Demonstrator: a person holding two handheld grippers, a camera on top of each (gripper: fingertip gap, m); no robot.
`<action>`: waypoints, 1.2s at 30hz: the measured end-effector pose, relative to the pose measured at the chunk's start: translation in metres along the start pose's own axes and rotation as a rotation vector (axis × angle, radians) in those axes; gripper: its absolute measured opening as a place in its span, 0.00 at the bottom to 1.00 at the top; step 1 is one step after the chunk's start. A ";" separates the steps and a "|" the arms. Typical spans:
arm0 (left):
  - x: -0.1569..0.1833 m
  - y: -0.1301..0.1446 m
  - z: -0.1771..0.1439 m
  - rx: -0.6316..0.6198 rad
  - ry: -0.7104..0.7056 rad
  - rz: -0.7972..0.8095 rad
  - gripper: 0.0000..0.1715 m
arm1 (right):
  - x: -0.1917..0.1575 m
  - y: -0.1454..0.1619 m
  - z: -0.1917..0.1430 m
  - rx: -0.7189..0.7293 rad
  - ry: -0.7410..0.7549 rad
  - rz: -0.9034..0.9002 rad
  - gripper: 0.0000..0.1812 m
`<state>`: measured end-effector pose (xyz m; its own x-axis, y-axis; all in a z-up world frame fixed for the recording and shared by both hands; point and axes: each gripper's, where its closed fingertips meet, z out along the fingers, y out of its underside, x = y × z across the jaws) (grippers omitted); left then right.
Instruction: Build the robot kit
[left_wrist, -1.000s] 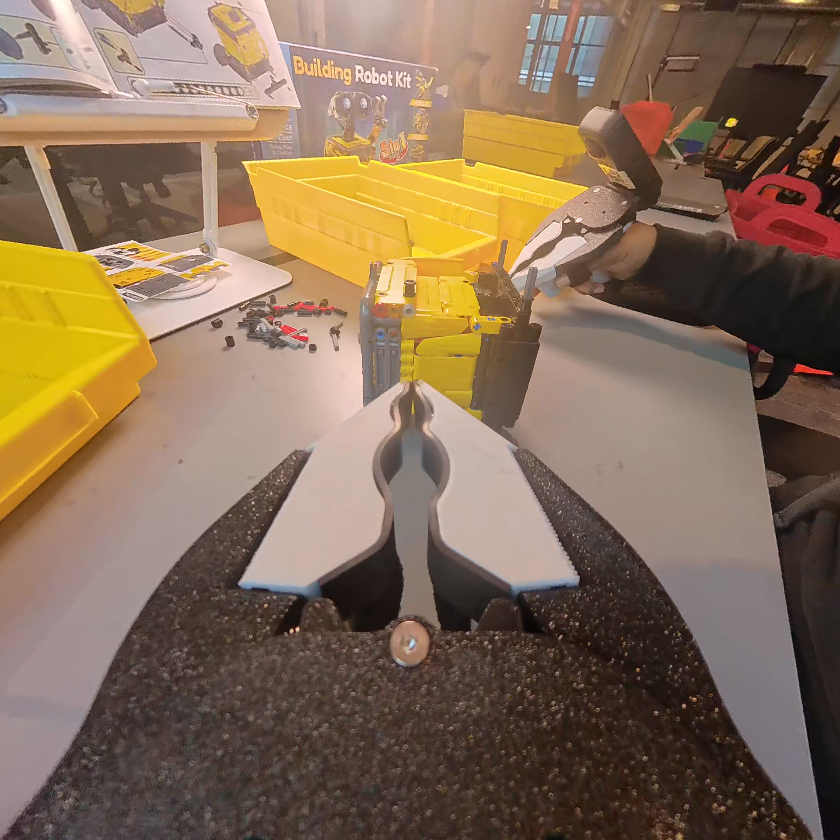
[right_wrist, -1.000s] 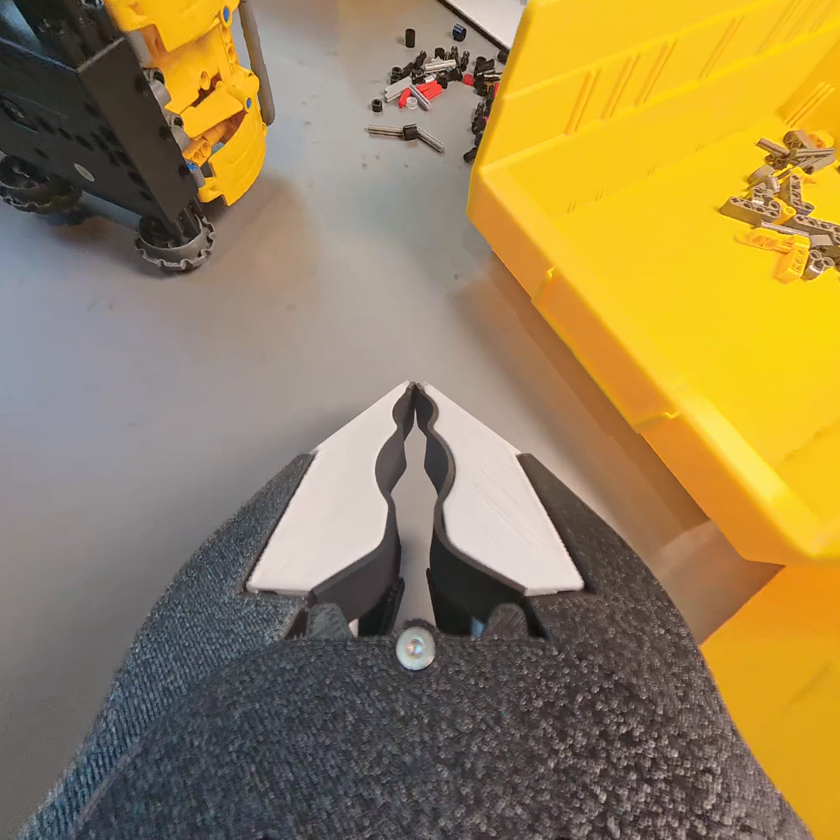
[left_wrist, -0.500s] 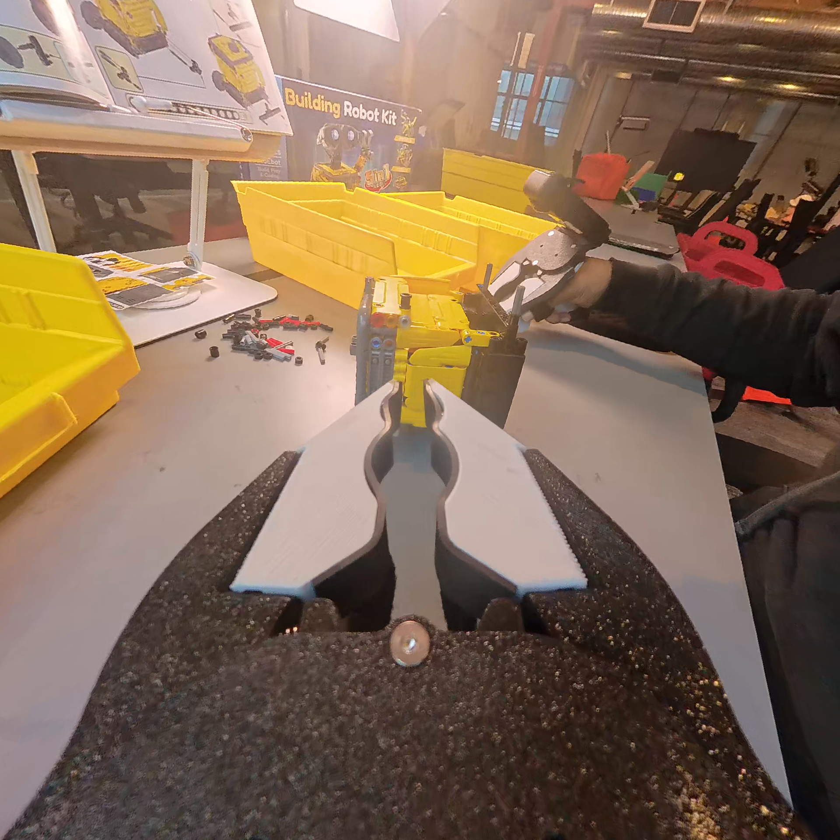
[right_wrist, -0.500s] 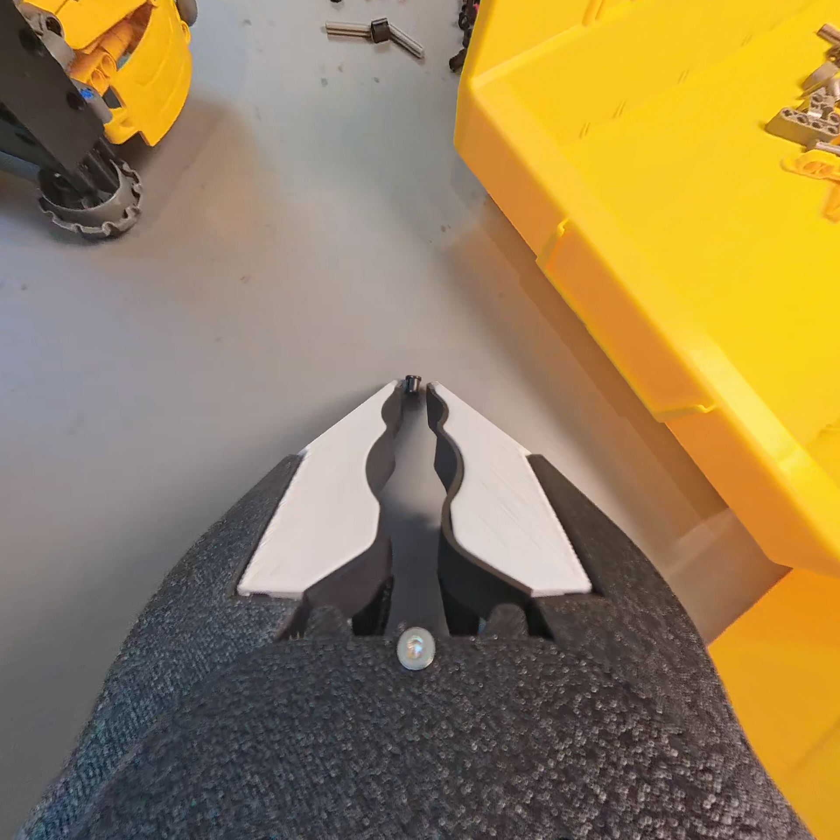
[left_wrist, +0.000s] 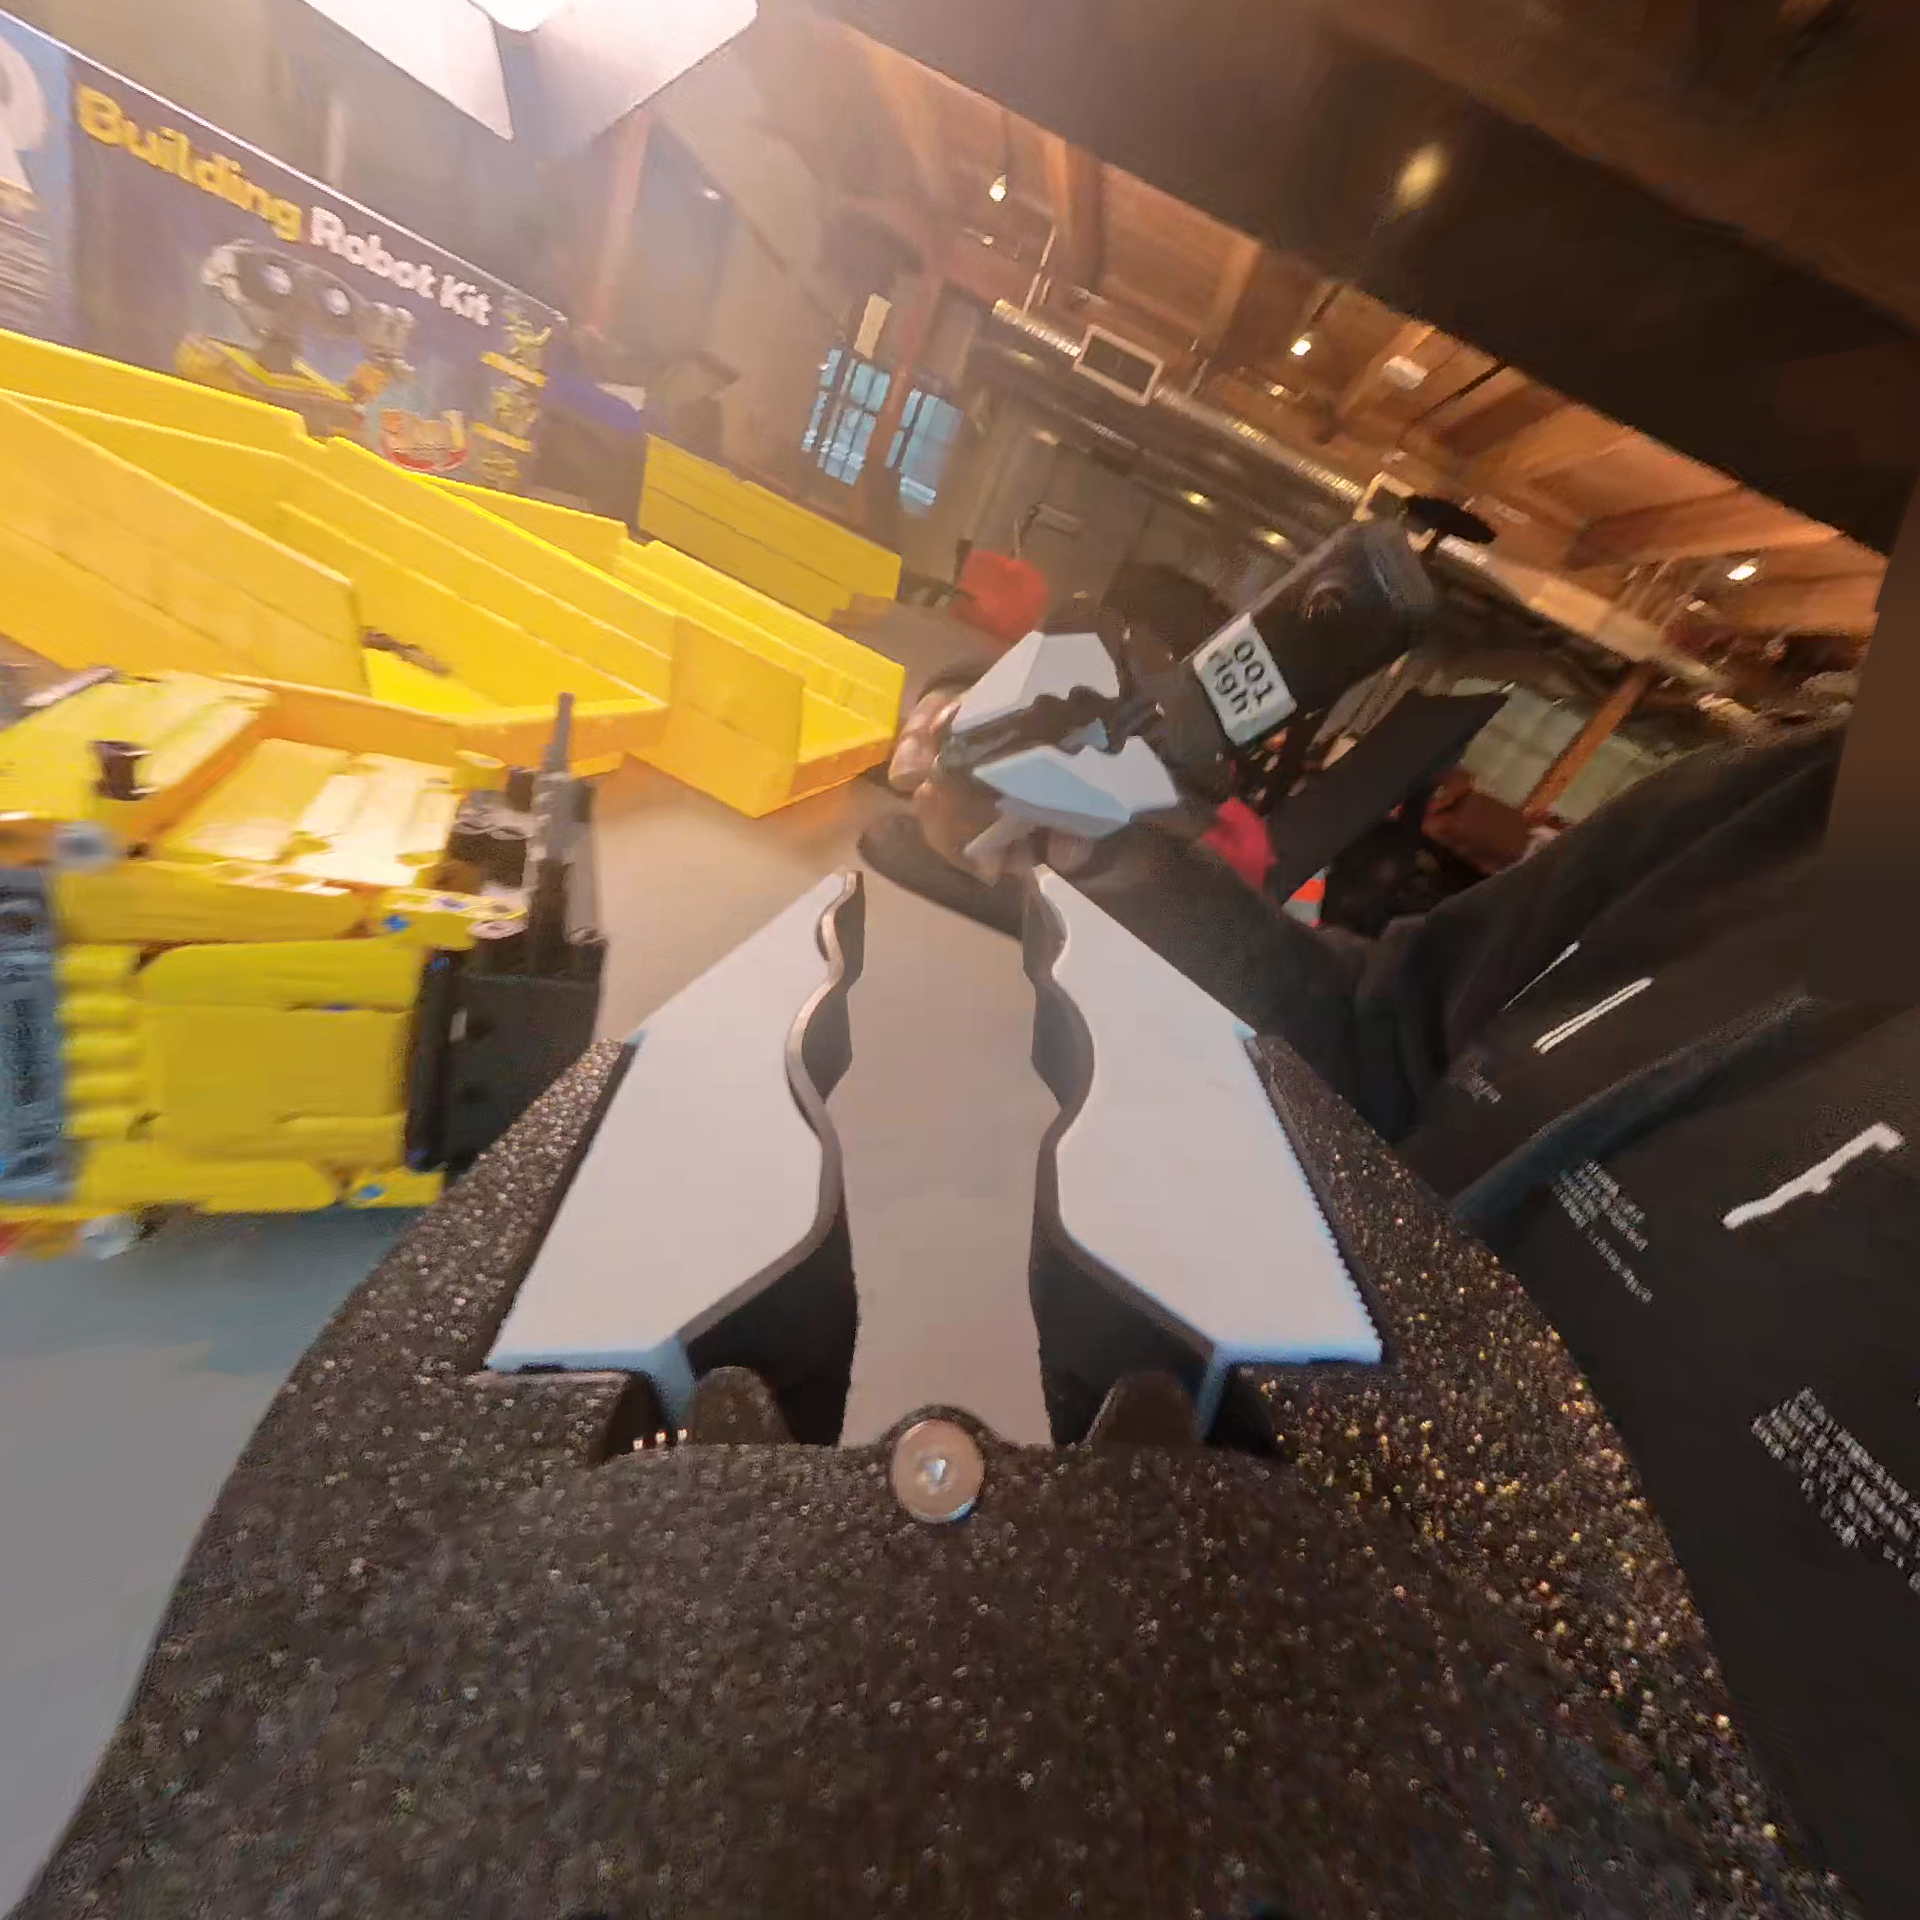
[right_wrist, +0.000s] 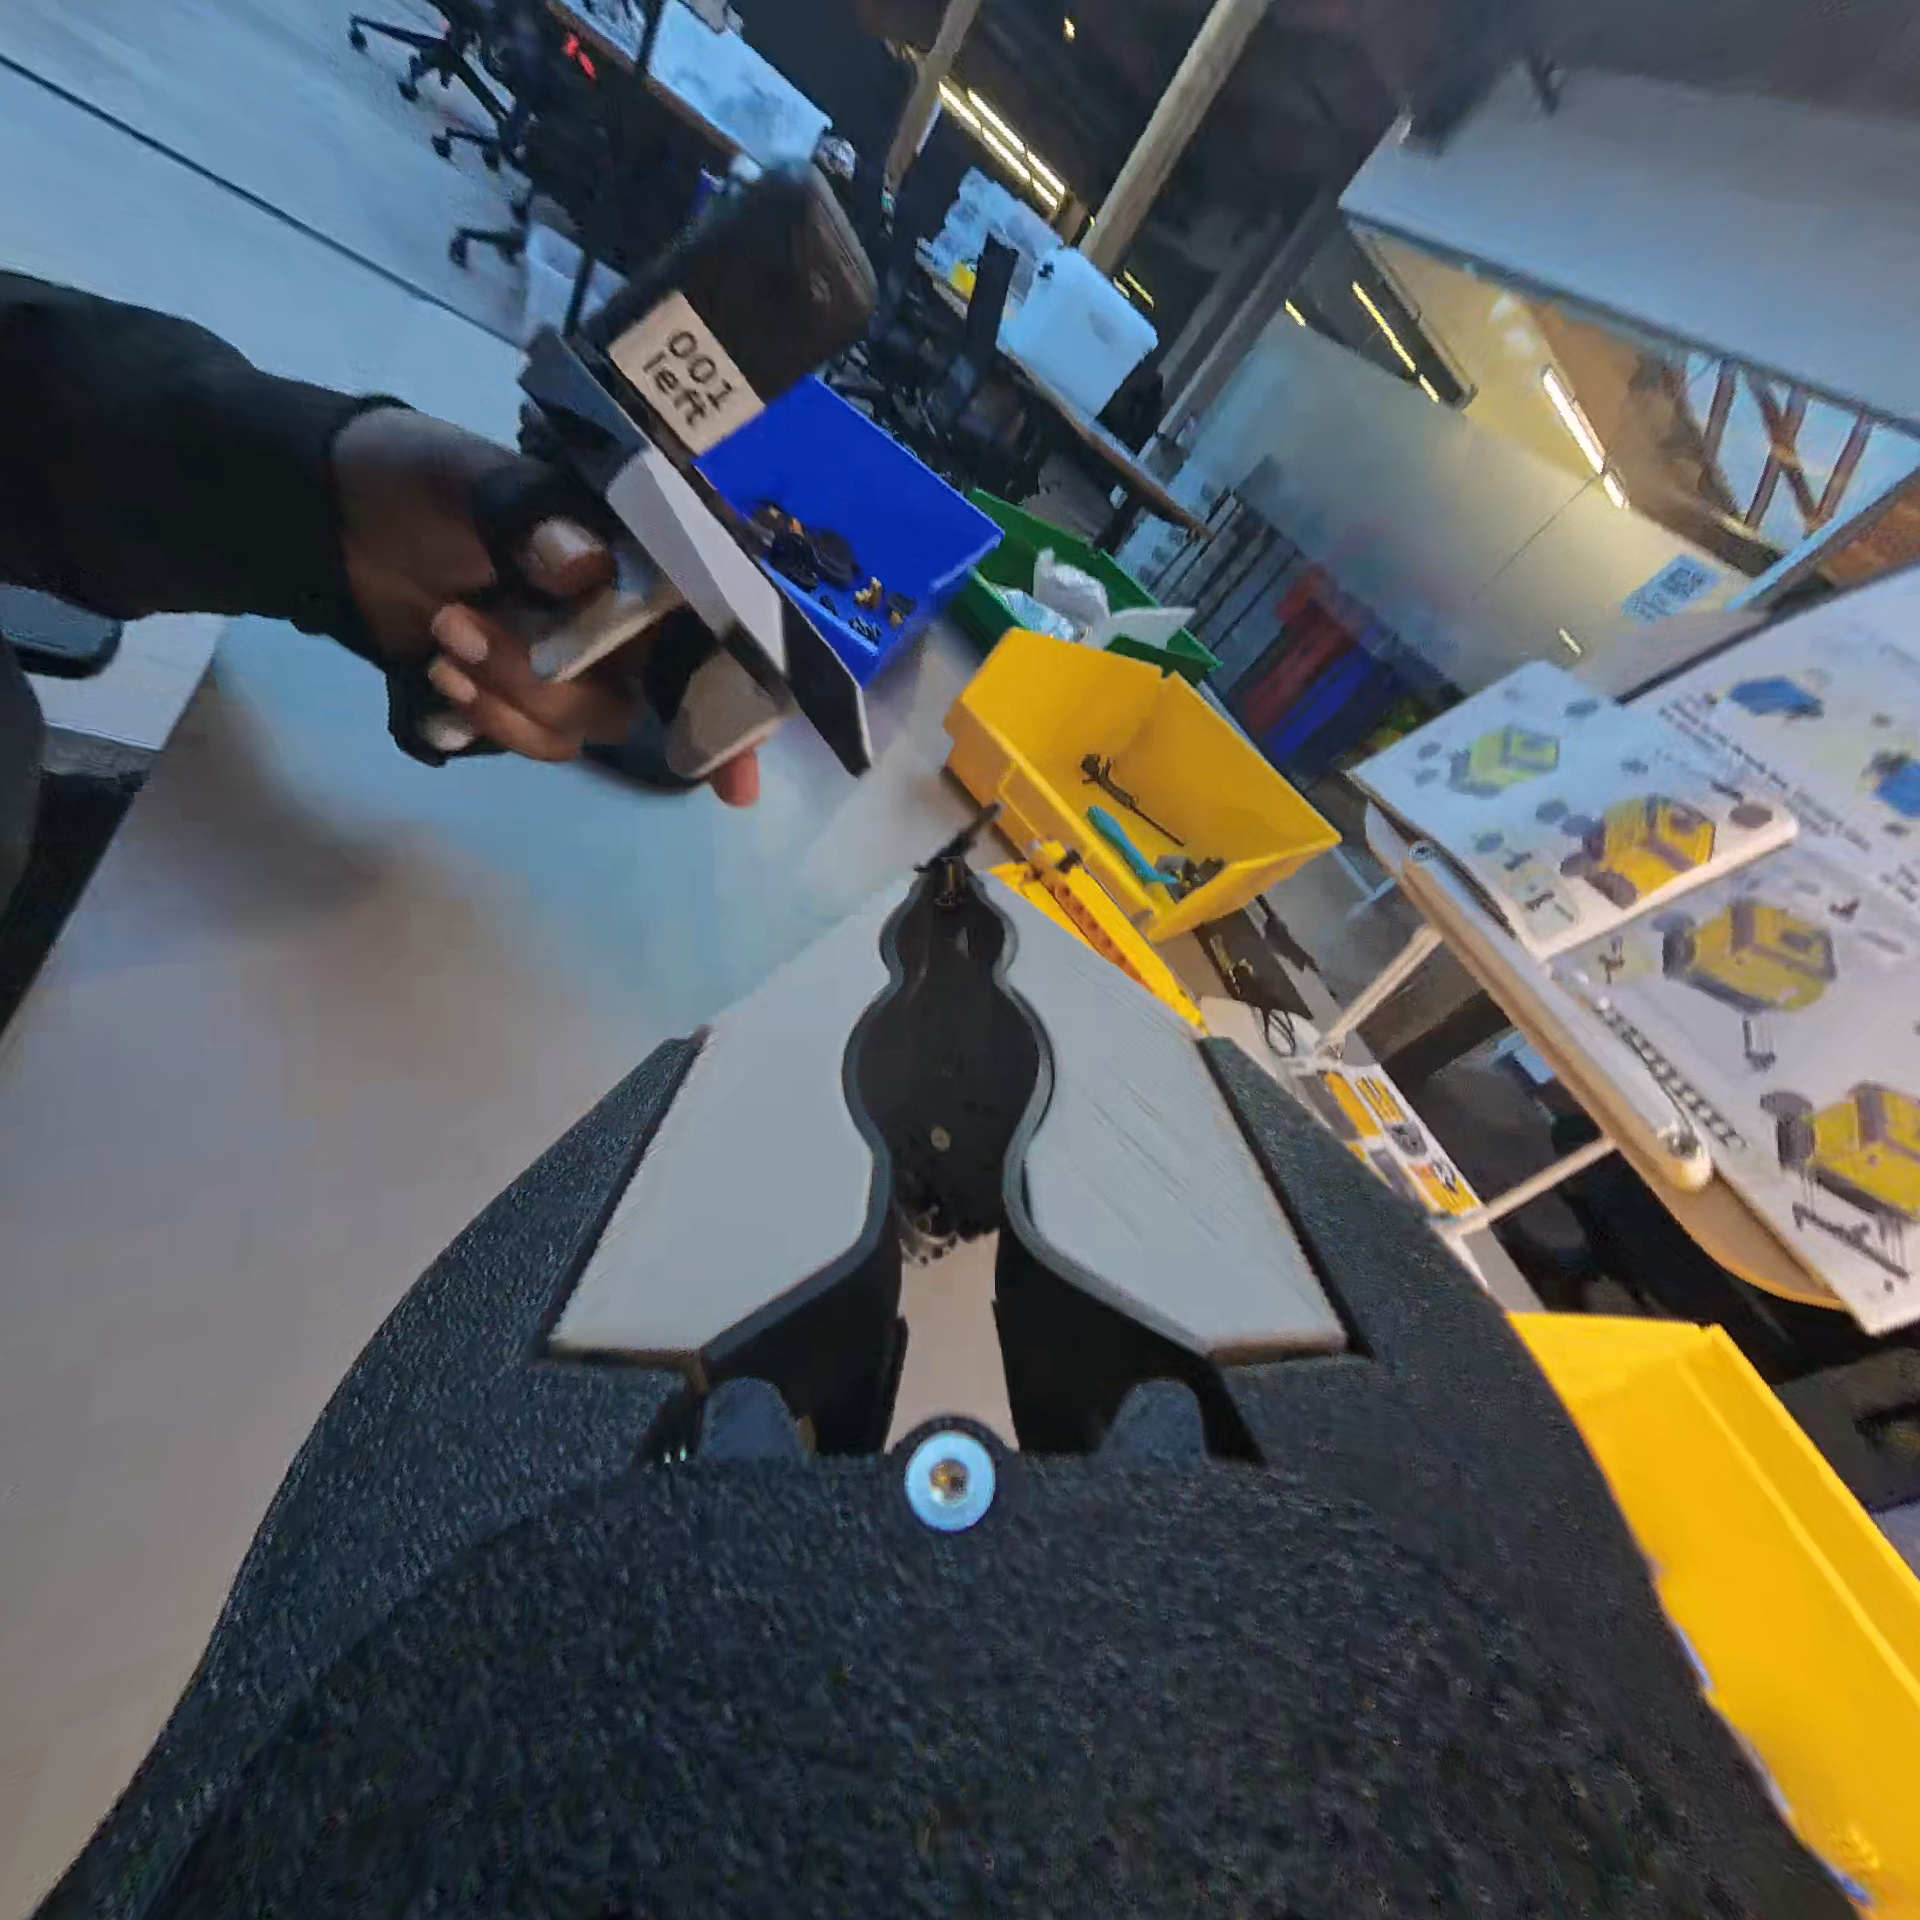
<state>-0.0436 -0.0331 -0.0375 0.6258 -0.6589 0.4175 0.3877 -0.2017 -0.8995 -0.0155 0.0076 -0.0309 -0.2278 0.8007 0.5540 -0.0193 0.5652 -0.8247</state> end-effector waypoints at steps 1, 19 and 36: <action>0.007 -0.002 0.007 0.020 0.031 -0.020 0.15 | -0.006 -0.009 0.003 0.019 -0.005 -0.021 0.04; 0.035 0.004 0.019 -0.017 0.069 0.043 0.03 | -0.039 -0.032 0.011 0.025 -0.033 -0.147 0.04; 0.063 -0.011 0.009 0.201 0.502 -0.286 0.02 | -0.045 -0.062 0.006 0.191 -0.128 -0.008 0.04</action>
<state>-0.0019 -0.0658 -0.0004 0.1017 -0.8696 0.4832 0.6444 -0.3124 -0.6979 -0.0093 -0.0650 -0.0052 -0.3480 0.7578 0.5520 -0.2027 0.5140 -0.8335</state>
